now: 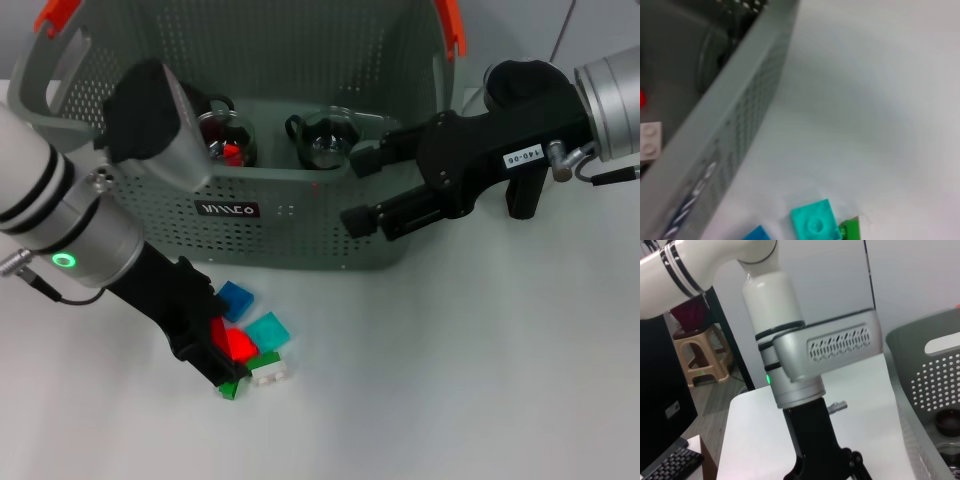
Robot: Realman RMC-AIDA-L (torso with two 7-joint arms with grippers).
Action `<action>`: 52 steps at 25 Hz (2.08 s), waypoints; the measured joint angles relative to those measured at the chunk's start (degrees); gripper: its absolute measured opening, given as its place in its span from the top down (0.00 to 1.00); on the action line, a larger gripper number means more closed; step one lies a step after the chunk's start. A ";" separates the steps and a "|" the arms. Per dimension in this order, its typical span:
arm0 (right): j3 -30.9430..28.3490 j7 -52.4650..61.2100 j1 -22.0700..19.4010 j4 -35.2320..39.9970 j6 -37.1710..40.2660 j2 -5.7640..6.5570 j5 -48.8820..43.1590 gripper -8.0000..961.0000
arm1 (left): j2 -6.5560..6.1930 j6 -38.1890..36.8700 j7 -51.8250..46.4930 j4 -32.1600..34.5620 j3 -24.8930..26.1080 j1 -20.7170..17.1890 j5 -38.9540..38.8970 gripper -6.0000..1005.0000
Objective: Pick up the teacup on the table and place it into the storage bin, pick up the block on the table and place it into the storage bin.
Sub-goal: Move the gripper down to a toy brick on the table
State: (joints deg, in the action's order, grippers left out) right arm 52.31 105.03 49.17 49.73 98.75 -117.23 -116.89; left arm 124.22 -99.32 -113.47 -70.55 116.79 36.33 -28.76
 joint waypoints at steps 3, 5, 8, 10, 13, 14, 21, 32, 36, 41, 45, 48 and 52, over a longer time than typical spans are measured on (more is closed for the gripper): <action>-0.26 -0.03 -0.38 0.01 0.00 0.17 0.01 0.05 | 0.10 0.21 -0.19 -0.02 -1.04 -0.07 -0.31 0.10; -0.33 -0.10 -0.64 0.02 0.01 0.34 0.00 0.05 | 0.13 0.43 -0.31 0.17 -2.49 -0.09 -0.45 0.10; -0.54 -0.15 -0.83 0.02 0.01 0.56 0.01 0.05 | 0.14 0.37 -0.40 0.01 -4.64 -0.21 -0.48 0.10; -0.62 -0.20 -0.85 0.02 0.01 0.59 0.01 0.05 | 0.25 0.01 -0.77 -0.63 -6.47 -0.26 -0.58 0.10; -0.63 -0.19 -0.84 0.02 0.03 0.60 -0.02 0.05 | 0.28 -0.47 -1.52 -1.69 -8.98 -0.27 -0.86 0.10; -0.63 -0.19 -0.84 0.02 0.03 0.60 -0.02 0.05 | 0.28 -0.66 -1.78 -2.00 -9.77 -0.27 -0.97 0.10; -0.31 -0.66 -0.83 0.02 0.27 0.65 -0.23 0.05 | 0.32 -0.85 -3.72 -3.63 -14.84 -0.30 -2.53 0.10; 0.06 -3.12 -2.13 0.03 6.33 2.49 -1.35 0.05 | 0.41 3.52 -7.24 -3.56 -19.81 -0.02 -3.21 0.10; 0.09 -3.72 -2.80 0.02 7.30 2.96 -3.46 0.05 | 0.40 4.99 -8.42 -3.37 -20.60 -0.22 -3.39 0.10; 0.19 -4.07 -3.09 0.00 8.08 2.69 -8.46 0.05 | 0.40 5.70 -10.05 -2.86 -21.65 -0.33 -3.59 0.10; 0.37 -5.33 -3.15 -0.58 8.25 2.12 -10.02 0.05 | 0.40 7.14 -11.46 -2.76 -23.78 -0.42 -3.59 0.10; 1.00 -5.50 -2.84 -1.13 8.60 2.02 -10.06 0.05 | 0.40 7.78 -11.92 -2.69 -24.77 -0.42 -3.59 0.10; 0.97 -5.67 -2.80 -1.21 8.62 2.01 -10.09 0.05 | 0.42 8.09 -12.30 -2.66 -25.79 -0.60 -3.86 0.10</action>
State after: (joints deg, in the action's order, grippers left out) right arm 53.28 99.35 46.37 48.52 107.37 -115.22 -126.99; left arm 124.64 -91.23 -125.77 -73.21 91.00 35.73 -32.62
